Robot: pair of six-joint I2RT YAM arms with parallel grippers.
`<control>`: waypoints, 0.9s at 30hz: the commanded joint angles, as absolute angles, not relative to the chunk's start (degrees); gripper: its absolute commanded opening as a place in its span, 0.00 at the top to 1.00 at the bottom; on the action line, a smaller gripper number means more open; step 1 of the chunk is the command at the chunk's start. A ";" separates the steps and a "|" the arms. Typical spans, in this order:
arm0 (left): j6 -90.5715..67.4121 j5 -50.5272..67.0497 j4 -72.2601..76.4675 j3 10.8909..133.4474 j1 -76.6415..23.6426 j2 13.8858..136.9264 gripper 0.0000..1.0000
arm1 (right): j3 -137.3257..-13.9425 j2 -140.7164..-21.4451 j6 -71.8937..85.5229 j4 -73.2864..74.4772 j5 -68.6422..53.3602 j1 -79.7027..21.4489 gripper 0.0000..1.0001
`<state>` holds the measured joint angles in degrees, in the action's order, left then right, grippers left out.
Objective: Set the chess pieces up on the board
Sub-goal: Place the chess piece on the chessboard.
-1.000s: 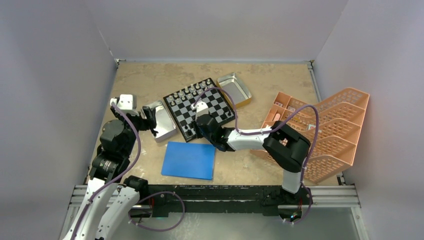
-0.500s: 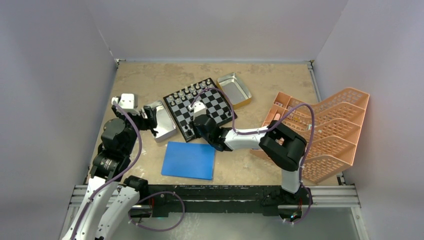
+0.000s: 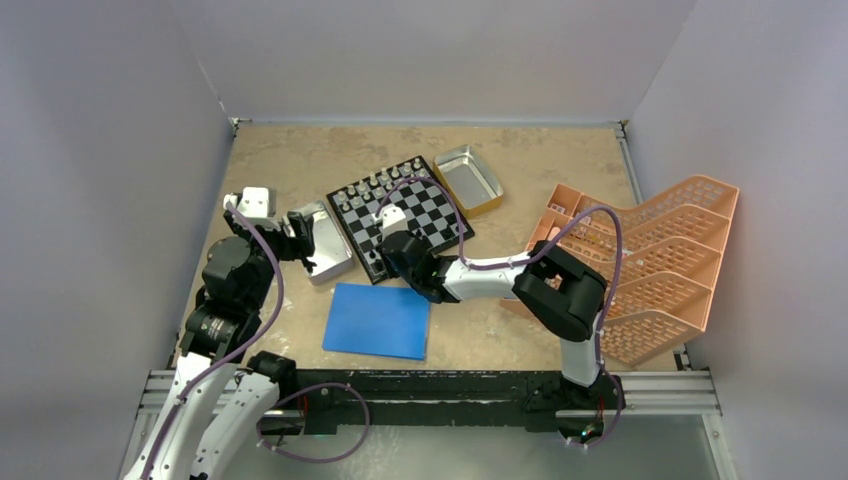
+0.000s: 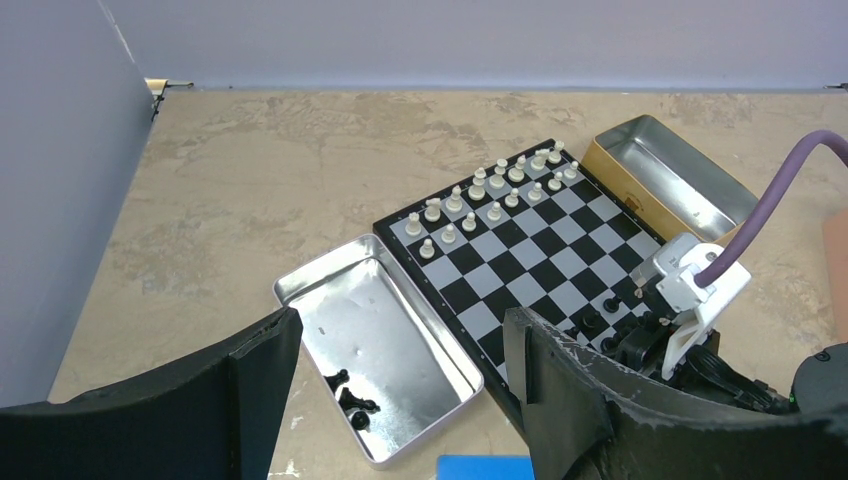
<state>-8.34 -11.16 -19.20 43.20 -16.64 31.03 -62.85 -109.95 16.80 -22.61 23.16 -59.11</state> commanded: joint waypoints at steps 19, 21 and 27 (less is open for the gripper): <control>-8.35 -10.68 -16.96 43.07 -16.64 30.69 0.26 | -66.71 -110.87 15.31 -19.97 28.95 -60.75 0.94; -8.44 -10.64 -16.96 43.07 -16.61 30.77 0.26 | -66.70 -111.05 15.46 -19.87 29.09 -60.79 0.93; -8.44 -10.56 -16.96 43.07 -16.66 30.68 0.26 | -67.12 -111.52 15.53 -19.82 29.31 -60.82 0.90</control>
<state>-8.36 -11.09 -19.20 43.20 -16.64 31.00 -64.93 -111.20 15.77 -19.55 27.53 -60.45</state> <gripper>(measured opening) 0.736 0.104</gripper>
